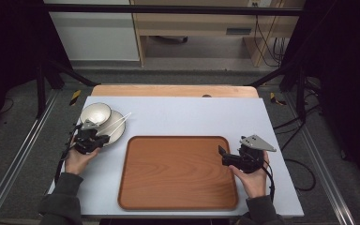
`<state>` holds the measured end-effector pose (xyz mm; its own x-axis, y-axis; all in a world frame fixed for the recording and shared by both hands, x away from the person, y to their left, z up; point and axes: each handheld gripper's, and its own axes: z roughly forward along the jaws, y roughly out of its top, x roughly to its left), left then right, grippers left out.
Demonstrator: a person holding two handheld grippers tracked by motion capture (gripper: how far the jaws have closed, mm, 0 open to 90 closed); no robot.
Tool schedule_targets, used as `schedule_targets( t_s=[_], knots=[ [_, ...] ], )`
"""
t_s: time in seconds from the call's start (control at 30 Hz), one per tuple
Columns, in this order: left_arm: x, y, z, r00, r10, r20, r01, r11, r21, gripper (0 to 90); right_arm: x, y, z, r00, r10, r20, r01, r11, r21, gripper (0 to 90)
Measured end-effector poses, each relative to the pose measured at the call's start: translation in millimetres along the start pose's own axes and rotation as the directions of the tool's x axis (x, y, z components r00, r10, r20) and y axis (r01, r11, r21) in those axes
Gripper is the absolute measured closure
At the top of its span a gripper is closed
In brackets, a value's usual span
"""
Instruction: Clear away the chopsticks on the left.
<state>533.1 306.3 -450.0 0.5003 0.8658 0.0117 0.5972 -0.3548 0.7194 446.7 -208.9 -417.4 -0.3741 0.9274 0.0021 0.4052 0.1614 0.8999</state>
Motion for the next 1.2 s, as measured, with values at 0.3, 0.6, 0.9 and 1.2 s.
schedule_targets(
  t_s=[0.3,0.6,0.9,1.2],
  knots=[
    [-7.8,0.4,-15.5,0.9995,-0.032,-0.002,0.032,0.9976,-0.062,84.1,-1.7,0.7,-2.6,1.0000,0.002,0.000,-0.002,1.000,-0.009,8.9],
    [-39.9,0.8,-42.2,0.9963,-0.072,-0.046,0.066,0.9904,-0.121,84.0,-3.6,1.6,-5.7,0.9999,0.011,0.001,-0.011,1.000,-0.017,8.8],
    [-74.7,4.4,-62.3,0.9941,-0.092,-0.058,0.080,0.9798,-0.183,83.9,-3.8,2.0,-7.3,0.9999,0.015,0.002,-0.015,1.000,-0.024,8.4],
    [-109.0,1.0,-74.5,0.9787,-0.189,-0.081,0.166,0.9598,-0.226,83.9,-2.1,4.0,-9.9,0.9998,0.015,-0.013,-0.016,0.999,-0.032,7.6]
  ],
)
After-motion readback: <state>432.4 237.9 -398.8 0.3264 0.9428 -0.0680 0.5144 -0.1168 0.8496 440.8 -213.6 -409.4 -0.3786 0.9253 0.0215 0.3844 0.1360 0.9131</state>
